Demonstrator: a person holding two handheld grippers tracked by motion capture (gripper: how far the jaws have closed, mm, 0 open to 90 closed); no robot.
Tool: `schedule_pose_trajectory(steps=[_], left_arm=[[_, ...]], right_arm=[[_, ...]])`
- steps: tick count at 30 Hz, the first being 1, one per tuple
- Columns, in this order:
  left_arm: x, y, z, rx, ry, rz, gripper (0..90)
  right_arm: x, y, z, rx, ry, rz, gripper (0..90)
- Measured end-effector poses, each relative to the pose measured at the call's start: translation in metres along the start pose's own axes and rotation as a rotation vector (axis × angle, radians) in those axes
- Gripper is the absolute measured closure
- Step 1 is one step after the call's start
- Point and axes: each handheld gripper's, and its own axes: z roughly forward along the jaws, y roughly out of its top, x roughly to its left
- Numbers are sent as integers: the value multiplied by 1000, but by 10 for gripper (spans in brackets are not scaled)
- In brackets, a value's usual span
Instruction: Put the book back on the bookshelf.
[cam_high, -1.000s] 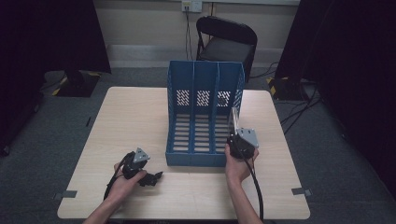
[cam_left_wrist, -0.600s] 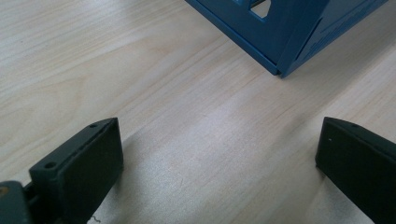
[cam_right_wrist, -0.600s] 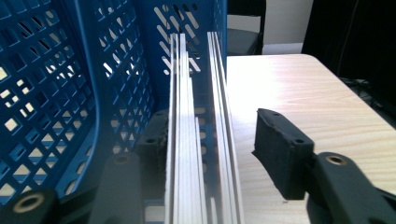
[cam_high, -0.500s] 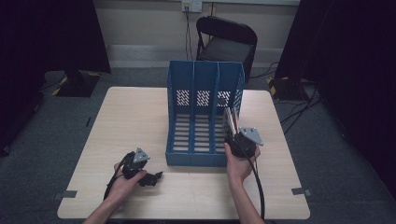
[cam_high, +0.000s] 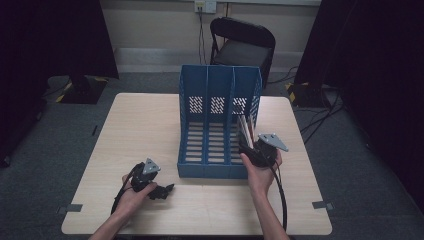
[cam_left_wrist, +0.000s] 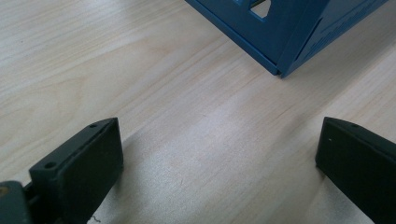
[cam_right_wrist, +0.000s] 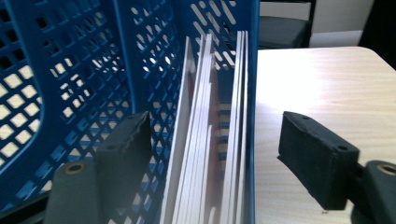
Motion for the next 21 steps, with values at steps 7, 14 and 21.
schedule_pose_trajectory(steps=[7,14,21], left_arm=[[0,0,0,0,0,-1,3],[0,0,0,0,0,-1,3],[0,0,0,0,-1,0,3]], right_arm=[[-9,2,-4,27,77,7,155],[-17,6,-18,43,165,-25,140],[-27,10,-39,23,268,-36,139]])
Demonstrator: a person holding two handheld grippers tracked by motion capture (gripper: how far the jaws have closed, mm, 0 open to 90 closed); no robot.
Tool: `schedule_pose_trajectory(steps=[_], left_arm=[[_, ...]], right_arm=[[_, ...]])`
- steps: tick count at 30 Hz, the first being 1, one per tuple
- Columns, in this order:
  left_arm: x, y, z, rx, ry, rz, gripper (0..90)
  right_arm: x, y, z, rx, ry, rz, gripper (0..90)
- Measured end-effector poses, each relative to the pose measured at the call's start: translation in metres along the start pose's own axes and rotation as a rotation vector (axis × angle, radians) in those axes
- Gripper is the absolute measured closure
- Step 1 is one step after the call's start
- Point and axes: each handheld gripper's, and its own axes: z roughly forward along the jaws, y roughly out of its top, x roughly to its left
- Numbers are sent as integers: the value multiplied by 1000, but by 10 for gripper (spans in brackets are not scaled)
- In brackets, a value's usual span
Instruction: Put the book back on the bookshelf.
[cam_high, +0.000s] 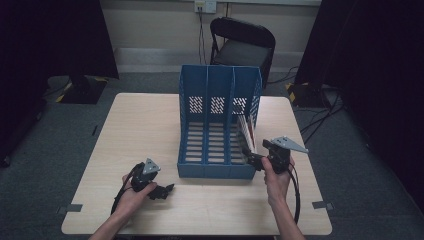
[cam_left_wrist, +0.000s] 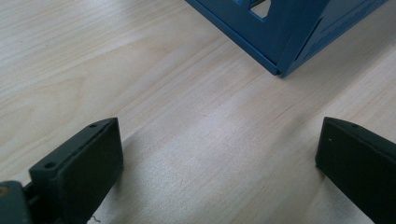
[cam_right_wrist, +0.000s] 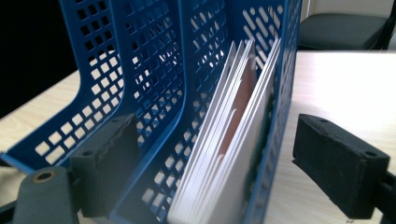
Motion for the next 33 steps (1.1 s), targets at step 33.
schedule_pose_trajectory(steps=[33], left_arm=[[-7,0,0,2,1,-8,0]], right_arm=[[17,-85,-29,363,135,-154,141]])
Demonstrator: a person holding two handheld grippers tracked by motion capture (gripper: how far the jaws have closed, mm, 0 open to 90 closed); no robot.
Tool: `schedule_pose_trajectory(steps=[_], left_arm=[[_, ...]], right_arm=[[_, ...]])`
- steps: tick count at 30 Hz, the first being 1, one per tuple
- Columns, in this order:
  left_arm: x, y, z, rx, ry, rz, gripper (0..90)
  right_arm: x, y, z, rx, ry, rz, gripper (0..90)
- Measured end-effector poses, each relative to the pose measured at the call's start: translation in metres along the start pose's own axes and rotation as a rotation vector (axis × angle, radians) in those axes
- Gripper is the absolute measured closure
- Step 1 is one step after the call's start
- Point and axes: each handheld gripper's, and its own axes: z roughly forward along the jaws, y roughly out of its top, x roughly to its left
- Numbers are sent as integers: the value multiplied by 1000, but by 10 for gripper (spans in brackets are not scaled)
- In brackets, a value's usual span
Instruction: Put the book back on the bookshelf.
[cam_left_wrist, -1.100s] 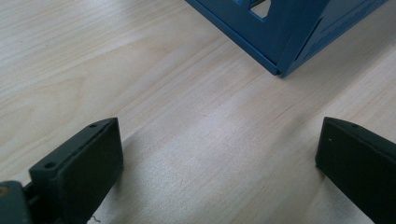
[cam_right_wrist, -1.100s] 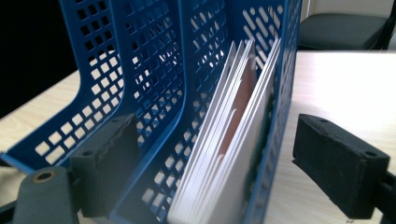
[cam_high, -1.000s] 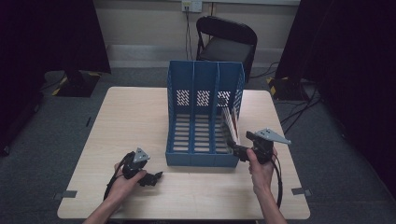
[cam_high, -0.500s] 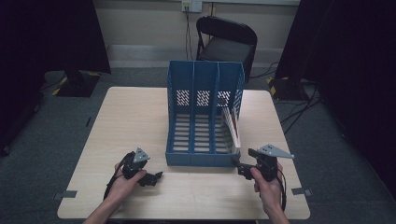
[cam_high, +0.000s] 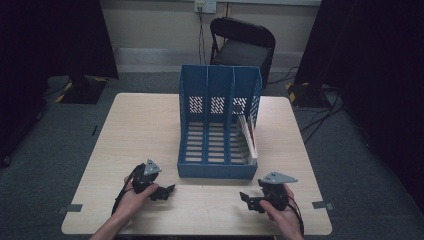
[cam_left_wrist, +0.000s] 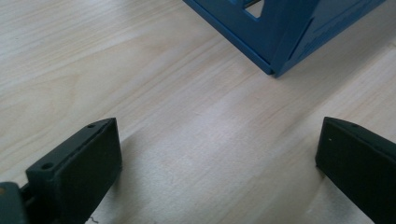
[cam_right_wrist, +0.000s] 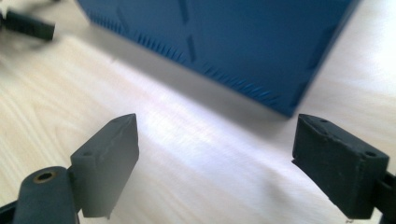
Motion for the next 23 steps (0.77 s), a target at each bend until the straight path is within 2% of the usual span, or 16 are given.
schedule_pose_trajectory(steps=[4,6,10,14,16,23], left_arm=[[-3,0,0,1,-2,1,0],[-4,1,0,2,-6,9,0],[-4,1,0,2,-8,12,0],[-4,1,0,3,-8,12,0],[-4,1,0,3,-8,12,0],[-4,1,0,3,-8,12,0]], right_arm=[[3,-1,15,53,10,-23,149],[5,-1,20,54,-39,-49,154],[2,-4,29,107,-36,-51,148],[6,-7,31,86,-66,-71,137],[10,-13,33,43,-88,-99,127],[12,-13,34,36,-99,-89,123]])
